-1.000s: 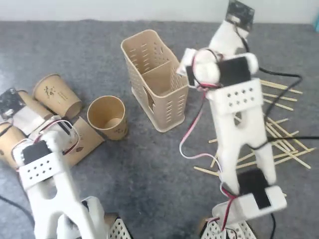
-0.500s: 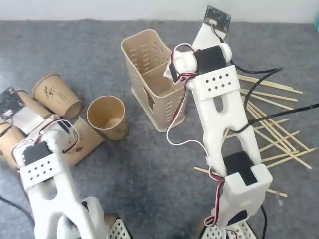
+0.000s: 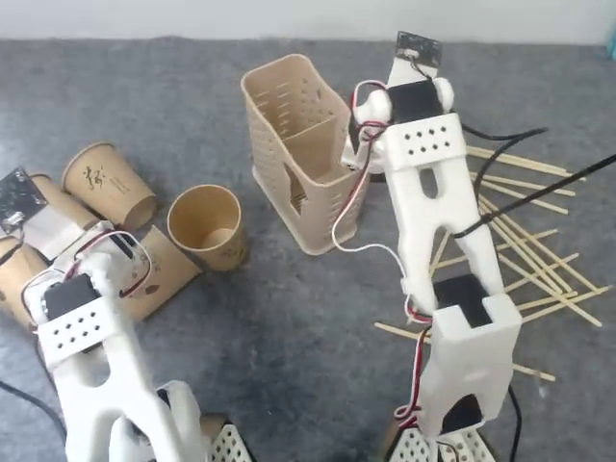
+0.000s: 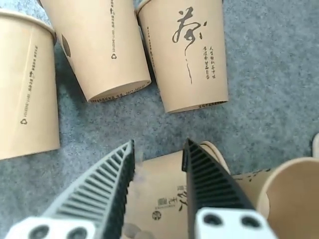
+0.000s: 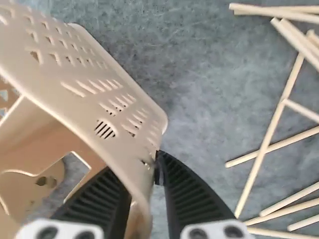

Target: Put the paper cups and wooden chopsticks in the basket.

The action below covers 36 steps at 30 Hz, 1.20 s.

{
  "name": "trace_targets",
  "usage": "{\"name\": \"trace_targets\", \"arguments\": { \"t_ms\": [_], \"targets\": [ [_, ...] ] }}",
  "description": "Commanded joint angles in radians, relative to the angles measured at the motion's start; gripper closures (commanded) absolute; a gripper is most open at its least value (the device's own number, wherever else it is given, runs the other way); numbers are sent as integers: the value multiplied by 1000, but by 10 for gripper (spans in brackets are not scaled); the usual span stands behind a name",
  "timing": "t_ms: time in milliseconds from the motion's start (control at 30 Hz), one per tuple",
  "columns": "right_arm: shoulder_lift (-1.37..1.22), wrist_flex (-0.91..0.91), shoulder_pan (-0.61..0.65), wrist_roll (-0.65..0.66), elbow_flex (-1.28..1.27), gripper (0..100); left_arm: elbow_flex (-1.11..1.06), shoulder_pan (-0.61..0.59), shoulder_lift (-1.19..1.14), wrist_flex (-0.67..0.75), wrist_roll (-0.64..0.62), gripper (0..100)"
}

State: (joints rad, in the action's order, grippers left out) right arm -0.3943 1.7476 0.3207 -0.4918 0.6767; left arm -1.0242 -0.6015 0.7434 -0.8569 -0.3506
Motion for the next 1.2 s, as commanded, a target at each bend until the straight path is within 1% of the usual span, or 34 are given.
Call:
{"name": "trace_targets", "arguments": {
  "t_ms": [0,100,200,300,433,533,633,833,933,1000,1167],
  "targets": [
    [10,-33,-65,95,35,991,-2,-2,-6,26,-3,852],
    [19,-128,-105,301,51,991,-4,-2,-5,26,-3,852],
    [16,-180,-119,456,114,991,-4,-2,-6,26,-3,852],
    [16,-205,-113,592,184,991,-4,-2,-6,26,-3,852],
    [16,-246,-79,845,249,991,-4,0,-6,26,-3,852],
    [15,-246,-58,936,253,991,-5,0,-6,26,-2,852],
    [7,-216,-50,947,252,991,-5,0,-6,26,-2,852],
    [-1,-185,-56,816,256,991,-12,0,-6,26,-2,852],
    [-4,-127,-51,769,288,991,-19,0,-2,28,25,852],
    [-10,-82,-47,760,310,991,-19,3,-2,28,49,852],
    [-12,-25,-50,752,311,991,-21,31,-6,28,54,852]
  ]
}}
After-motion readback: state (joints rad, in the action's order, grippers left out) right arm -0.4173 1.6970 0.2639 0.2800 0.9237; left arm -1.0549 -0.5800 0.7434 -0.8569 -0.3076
